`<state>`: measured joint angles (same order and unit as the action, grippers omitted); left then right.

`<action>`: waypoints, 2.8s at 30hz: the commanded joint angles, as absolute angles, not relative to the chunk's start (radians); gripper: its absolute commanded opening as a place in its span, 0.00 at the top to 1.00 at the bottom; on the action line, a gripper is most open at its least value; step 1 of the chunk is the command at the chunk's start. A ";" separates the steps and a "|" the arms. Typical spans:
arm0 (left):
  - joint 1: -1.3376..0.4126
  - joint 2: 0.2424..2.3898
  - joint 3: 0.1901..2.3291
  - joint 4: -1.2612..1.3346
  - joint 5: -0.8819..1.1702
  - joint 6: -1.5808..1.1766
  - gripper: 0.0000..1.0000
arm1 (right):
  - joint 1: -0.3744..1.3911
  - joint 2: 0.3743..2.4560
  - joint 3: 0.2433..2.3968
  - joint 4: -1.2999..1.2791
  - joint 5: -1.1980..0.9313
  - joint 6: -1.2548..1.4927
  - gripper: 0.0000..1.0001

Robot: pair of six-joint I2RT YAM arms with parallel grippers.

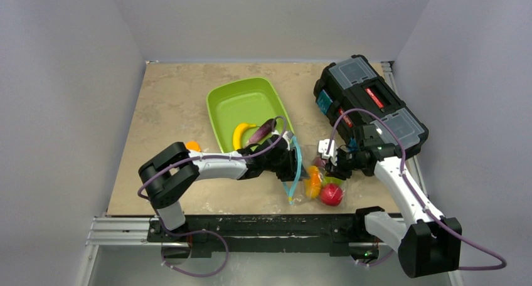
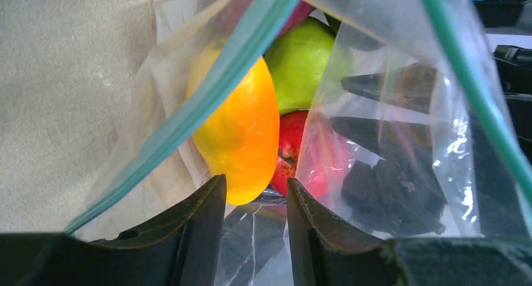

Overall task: Open the zip-top bag and remove the fake food
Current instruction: Pick up the fake fruit from the zipper food storage bag.

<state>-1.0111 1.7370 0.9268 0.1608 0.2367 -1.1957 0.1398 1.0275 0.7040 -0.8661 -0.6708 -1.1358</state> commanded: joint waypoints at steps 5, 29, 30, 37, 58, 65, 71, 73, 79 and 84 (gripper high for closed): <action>-1.020 1.763 0.975 0.223 0.258 -1.242 0.51 | 0.156 1.043 0.711 -0.824 -0.694 -1.069 0.69; -1.035 1.872 1.117 0.033 0.237 -1.234 0.57 | 0.230 1.115 0.656 -0.715 -0.579 -1.030 0.76; -1.035 1.875 1.120 0.034 0.239 -1.229 0.56 | 0.234 1.121 0.656 -0.713 -0.576 -1.029 0.76; -1.036 1.885 1.129 0.025 0.235 -1.221 0.51 | 0.255 1.136 0.659 -0.707 -0.547 -1.019 0.78; -1.033 1.871 1.092 0.038 0.164 -1.254 0.41 | 0.286 1.370 0.825 -0.750 -0.724 -0.874 0.86; -1.031 1.867 1.091 0.048 0.121 -1.273 0.40 | 0.286 1.434 0.862 -0.733 -0.703 -0.822 0.85; -1.026 1.872 1.114 0.016 0.064 -1.288 0.41 | 0.286 1.508 0.895 -0.748 -0.713 -0.817 0.86; -1.027 1.868 1.111 0.012 0.035 -1.286 0.42 | 0.287 1.517 0.900 -0.746 -0.727 -0.818 0.86; -1.024 1.837 1.086 0.064 -0.046 -1.281 0.42 | 0.286 1.521 0.907 -0.746 -0.767 -0.819 0.86; -1.025 1.757 1.041 0.043 -0.159 -1.272 0.42 | 0.273 1.478 0.895 -0.733 -0.769 -0.809 0.85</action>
<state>-1.0306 1.8442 1.0611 -0.0216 0.0048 -1.2789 0.2684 1.5063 0.8886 -0.7494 -0.6769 -0.8284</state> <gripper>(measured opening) 0.586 0.142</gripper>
